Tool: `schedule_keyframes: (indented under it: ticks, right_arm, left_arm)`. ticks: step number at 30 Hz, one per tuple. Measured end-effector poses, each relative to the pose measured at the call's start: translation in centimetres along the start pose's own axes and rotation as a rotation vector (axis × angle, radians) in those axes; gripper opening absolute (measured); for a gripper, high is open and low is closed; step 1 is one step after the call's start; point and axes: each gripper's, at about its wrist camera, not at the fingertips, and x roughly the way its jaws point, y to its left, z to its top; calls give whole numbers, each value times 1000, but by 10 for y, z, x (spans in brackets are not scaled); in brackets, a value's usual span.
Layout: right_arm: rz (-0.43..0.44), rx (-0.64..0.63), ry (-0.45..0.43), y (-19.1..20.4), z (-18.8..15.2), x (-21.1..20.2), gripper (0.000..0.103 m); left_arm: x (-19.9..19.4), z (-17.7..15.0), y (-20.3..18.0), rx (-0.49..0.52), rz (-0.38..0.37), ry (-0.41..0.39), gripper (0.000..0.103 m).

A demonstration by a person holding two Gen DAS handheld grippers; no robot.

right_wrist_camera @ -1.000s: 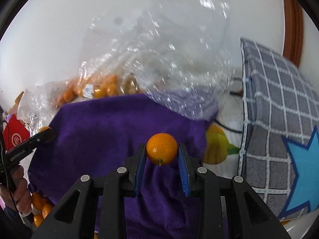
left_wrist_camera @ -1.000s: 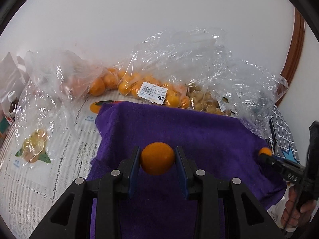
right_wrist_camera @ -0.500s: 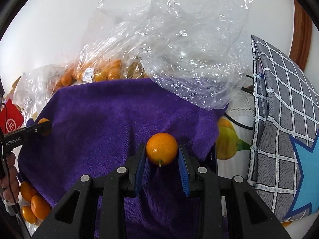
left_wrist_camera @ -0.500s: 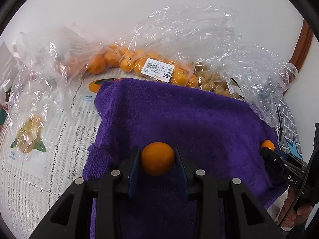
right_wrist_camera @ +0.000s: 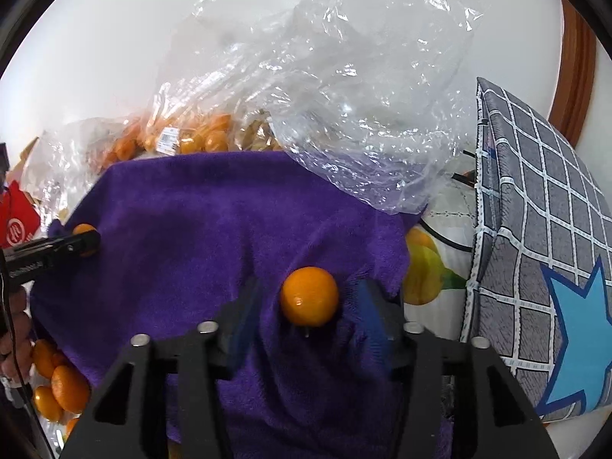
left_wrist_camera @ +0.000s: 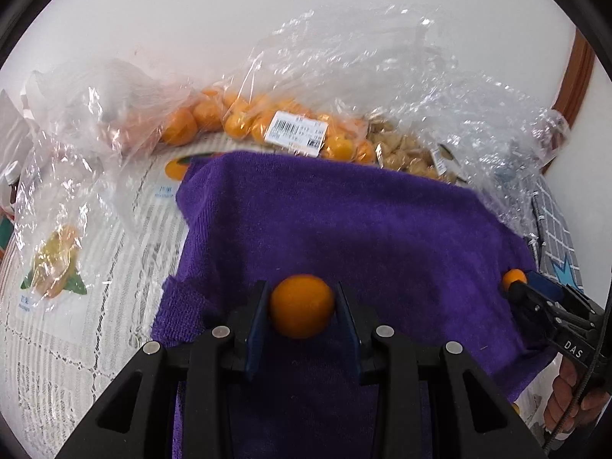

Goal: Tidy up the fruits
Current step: 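Open the right tool onto the purple towel while the left tool releases its orange there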

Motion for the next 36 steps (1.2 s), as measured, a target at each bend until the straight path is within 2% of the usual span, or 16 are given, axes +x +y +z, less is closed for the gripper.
schedule_keyframes:
  ticks: [3,8,11,14,18,20,21,23,26,31,36]
  right_arm:
    - [12,7,-16,1,-1,-6,64]
    - [-38,11,-61,2,-2,-24,65]
    - [-44,19,-97,2,0,-39,65]
    - [-42,52,-103,-2,1,-57,65]
    - [-115,75,-131,-11,-3,-89,65]
    - [-121,112,-139,-18,-9,-108,65]
    - [-114,131,-137,-21,-12,-114,65]
    - [-93,163,-125,-26,-21,-128,65]
    - [-100,157,-116,-25,-36,-142,65]
    - [-65,154,-99,-20,-69,-161,64]
    - [-44,138,-98,-7,-94,-165,55]
  left_arm:
    - [-8,1,-1,10,-6,-43,47]
    - [-25,0,-7,32,-9,-106,47]
    - [-39,0,-10,44,-10,-169,47]
    - [-50,-1,-9,31,-10,-178,47]
    - [-75,-8,-6,14,-13,-215,47]
    - [-89,-14,-7,31,45,-229,47]
    - [-92,-15,-6,32,57,-227,46]
    - [-105,-22,-2,25,34,-219,45]
    - [-122,-32,2,18,29,-227,45]
    - [-140,-58,8,18,34,-174,45]
    - [-146,-87,14,14,42,-140,45]
